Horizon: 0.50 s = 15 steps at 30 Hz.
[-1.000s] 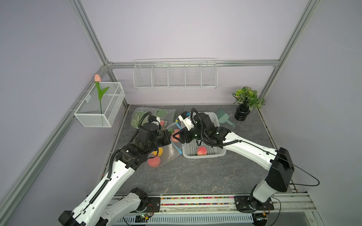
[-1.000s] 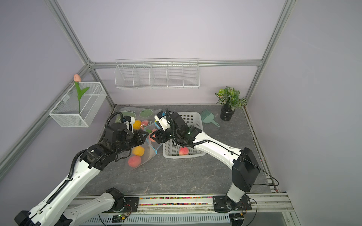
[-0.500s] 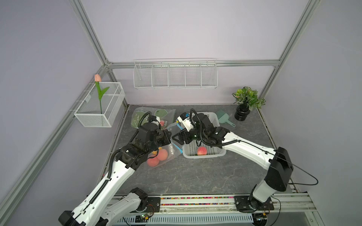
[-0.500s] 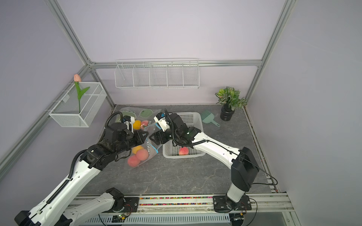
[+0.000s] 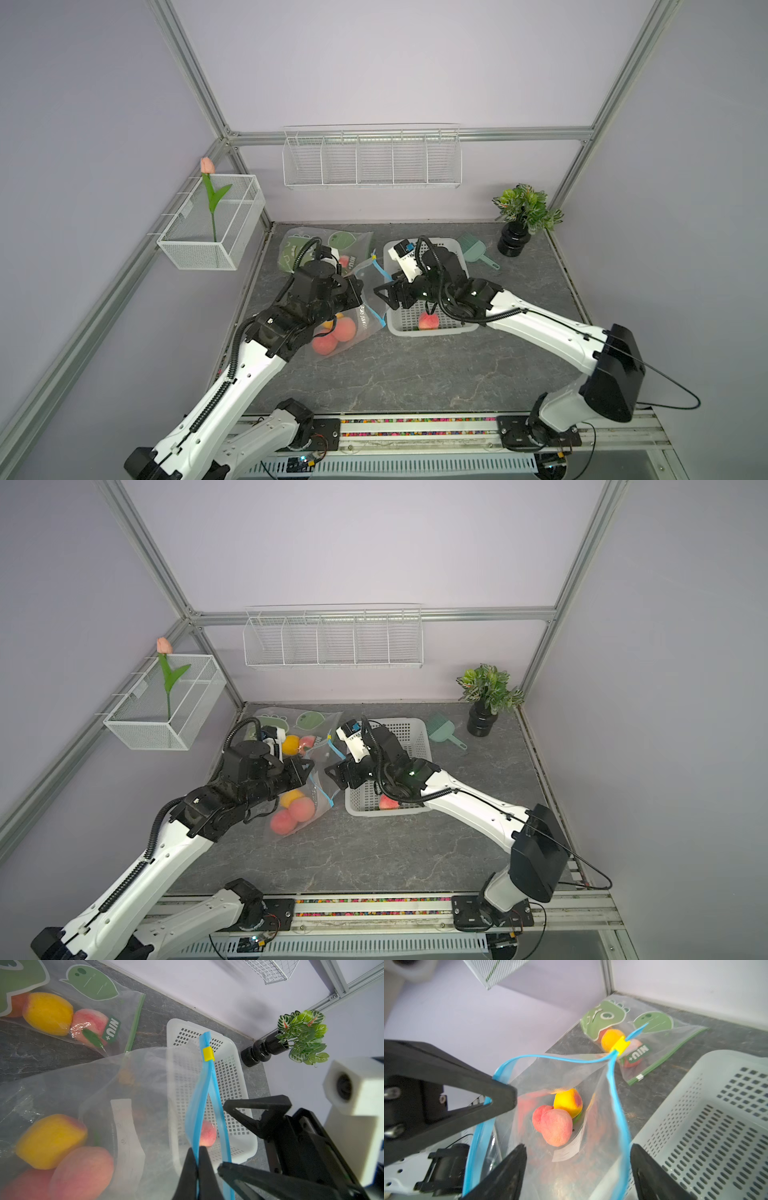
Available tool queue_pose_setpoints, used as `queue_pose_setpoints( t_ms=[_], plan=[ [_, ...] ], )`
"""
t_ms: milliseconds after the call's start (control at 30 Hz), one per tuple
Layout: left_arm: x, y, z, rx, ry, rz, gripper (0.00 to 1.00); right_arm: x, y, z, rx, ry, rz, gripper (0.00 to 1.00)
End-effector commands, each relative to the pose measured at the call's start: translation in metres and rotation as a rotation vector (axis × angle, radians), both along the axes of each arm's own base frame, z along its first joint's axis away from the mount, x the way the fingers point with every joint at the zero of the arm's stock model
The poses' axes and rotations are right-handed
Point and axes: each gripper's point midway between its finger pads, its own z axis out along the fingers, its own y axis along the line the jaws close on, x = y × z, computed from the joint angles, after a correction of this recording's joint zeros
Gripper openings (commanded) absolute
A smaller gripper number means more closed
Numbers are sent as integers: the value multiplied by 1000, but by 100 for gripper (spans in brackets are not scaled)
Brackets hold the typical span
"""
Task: Place the peach in a zip-top bag and seal the zipper
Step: Place the peach in the zipper food storage bag.
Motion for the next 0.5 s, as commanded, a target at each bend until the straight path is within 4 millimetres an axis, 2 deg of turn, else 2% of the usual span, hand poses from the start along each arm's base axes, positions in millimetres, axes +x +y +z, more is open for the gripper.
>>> queue_pose_setpoints(
  t_ms=[0, 100, 233, 467],
  plan=[
    [1, 3, -6, 21, 8, 14, 0, 16, -26, 16, 26, -110, -164, 81],
    [1, 3, -5, 18, 8, 13, 0, 23, -50, -2, -48, -91, -277, 81],
    [1, 2, -7, 19, 11, 12, 0, 25, -74, -39, -221, -5, -368, 81],
    [1, 2, -7, 16, 17, 12, 0, 12, -91, -99, -394, 195, -385, 82]
  ],
)
